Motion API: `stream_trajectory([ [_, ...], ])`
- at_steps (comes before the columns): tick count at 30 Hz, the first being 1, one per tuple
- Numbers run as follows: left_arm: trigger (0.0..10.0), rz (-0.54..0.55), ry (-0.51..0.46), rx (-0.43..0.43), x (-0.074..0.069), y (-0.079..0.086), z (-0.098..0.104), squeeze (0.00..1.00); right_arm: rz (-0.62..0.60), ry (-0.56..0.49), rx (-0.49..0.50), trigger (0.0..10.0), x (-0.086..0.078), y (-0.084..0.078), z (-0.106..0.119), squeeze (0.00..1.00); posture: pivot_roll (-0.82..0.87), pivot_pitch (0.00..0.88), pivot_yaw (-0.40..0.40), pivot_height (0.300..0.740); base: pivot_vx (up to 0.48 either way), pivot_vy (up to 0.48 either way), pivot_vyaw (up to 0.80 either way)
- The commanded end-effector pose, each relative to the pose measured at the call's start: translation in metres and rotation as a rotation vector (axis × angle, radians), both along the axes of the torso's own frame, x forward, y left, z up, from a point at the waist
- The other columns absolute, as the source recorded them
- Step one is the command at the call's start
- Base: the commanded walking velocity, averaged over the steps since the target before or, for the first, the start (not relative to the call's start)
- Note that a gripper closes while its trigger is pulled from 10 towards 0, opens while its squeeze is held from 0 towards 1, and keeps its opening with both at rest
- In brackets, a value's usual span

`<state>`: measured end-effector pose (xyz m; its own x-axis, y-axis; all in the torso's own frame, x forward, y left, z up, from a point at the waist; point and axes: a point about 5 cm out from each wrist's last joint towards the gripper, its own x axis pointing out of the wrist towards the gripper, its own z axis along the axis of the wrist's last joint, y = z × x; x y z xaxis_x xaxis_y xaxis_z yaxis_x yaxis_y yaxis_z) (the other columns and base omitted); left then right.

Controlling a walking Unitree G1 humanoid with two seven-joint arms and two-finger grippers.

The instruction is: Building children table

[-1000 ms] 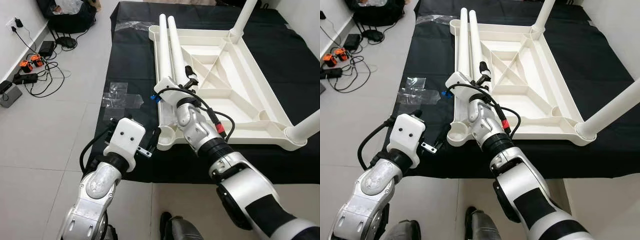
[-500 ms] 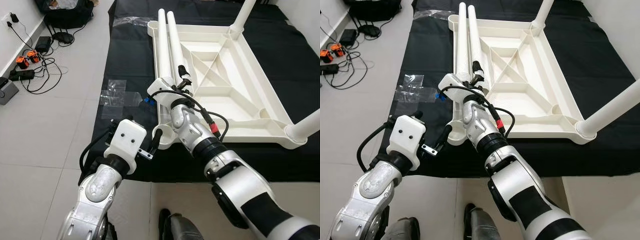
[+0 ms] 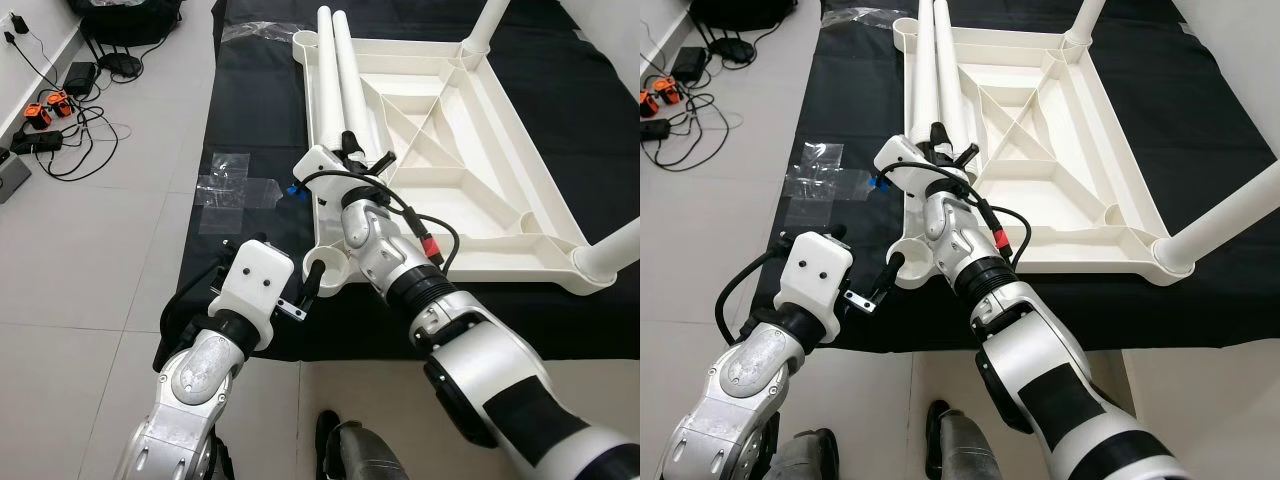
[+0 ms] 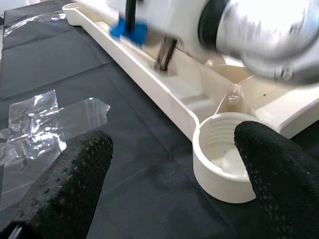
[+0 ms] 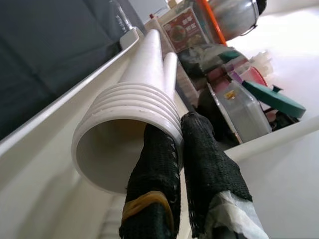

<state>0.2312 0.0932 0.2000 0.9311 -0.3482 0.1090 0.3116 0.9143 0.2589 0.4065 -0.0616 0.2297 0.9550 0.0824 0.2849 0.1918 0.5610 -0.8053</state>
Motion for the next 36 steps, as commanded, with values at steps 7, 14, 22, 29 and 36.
stream_trajectory([
  [7,10.0,0.008,0.004,0.008,-0.003,0.001,0.000,0.00,0.005,-0.035,0.036,0.0,0.000,-0.004,0.003,0.00,0.02,0.297,-0.124,0.740,0.000,0.000,0.00],
  [14,10.0,0.021,0.010,0.006,0.001,0.004,-0.001,0.00,0.053,-0.156,0.231,0.0,-0.001,-0.008,0.036,0.00,0.03,0.273,-0.121,0.740,0.000,0.000,0.00],
  [22,10.0,0.038,0.029,-0.051,0.012,0.016,0.002,0.00,0.345,-0.158,0.669,0.0,0.000,-0.030,0.094,0.00,0.05,0.207,-0.104,0.740,0.000,0.000,0.00],
  [29,10.0,0.100,0.024,-0.238,0.027,0.040,0.017,0.00,0.512,0.073,1.023,0.0,0.006,-0.065,0.079,0.00,0.05,0.151,-0.083,0.740,0.000,0.000,0.00],
  [36,10.0,0.071,-0.015,-0.404,0.036,0.054,0.036,0.00,0.601,0.292,1.258,0.0,0.001,-0.085,0.031,0.00,0.05,0.112,-0.073,0.740,0.000,0.000,0.00],
])
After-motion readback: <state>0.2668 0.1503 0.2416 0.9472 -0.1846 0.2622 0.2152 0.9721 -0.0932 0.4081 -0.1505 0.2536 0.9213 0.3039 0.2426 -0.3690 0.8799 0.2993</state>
